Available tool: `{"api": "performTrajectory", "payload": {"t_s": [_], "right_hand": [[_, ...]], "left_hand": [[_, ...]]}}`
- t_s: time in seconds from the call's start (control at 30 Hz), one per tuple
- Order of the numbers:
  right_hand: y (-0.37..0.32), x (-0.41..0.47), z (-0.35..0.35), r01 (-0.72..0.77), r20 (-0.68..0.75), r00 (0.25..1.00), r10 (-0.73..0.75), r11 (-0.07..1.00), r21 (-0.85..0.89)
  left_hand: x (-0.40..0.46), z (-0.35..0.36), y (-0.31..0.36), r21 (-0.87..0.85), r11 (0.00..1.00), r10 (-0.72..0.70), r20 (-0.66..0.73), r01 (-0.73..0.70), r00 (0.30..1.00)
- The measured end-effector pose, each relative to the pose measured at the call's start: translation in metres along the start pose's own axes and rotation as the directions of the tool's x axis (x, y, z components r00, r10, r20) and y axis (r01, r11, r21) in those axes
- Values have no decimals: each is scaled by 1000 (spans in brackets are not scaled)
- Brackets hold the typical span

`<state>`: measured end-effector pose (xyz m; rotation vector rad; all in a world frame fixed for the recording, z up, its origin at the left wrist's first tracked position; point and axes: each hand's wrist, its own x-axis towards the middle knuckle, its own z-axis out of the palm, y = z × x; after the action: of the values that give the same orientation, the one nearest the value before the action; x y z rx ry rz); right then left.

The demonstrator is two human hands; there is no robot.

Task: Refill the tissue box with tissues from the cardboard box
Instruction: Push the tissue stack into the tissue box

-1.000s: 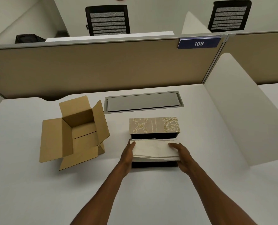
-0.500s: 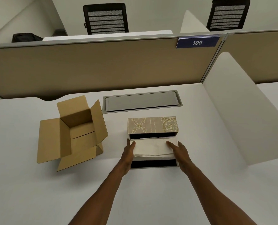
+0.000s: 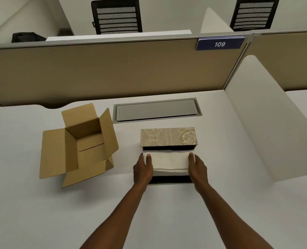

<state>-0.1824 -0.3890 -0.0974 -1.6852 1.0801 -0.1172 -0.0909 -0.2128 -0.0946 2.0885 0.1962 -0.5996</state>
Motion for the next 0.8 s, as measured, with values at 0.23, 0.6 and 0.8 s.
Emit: {"api": "performTrajectory", "payload": {"t_s": [0.23, 0.6, 0.8], "right_hand": [[2, 4, -3, -48, 110, 993, 44, 998, 33], [-4, 6, 3, -26, 16, 999, 28, 995, -94], [2, 4, -2, 42, 60, 998, -32, 986, -162]], "left_hand": [[6, -10, -2, 53, 999, -2, 52, -1, 999], [5, -6, 2, 31, 999, -44, 25, 43, 999], [5, -14, -5, 92, 994, 45, 89, -53, 995]]}}
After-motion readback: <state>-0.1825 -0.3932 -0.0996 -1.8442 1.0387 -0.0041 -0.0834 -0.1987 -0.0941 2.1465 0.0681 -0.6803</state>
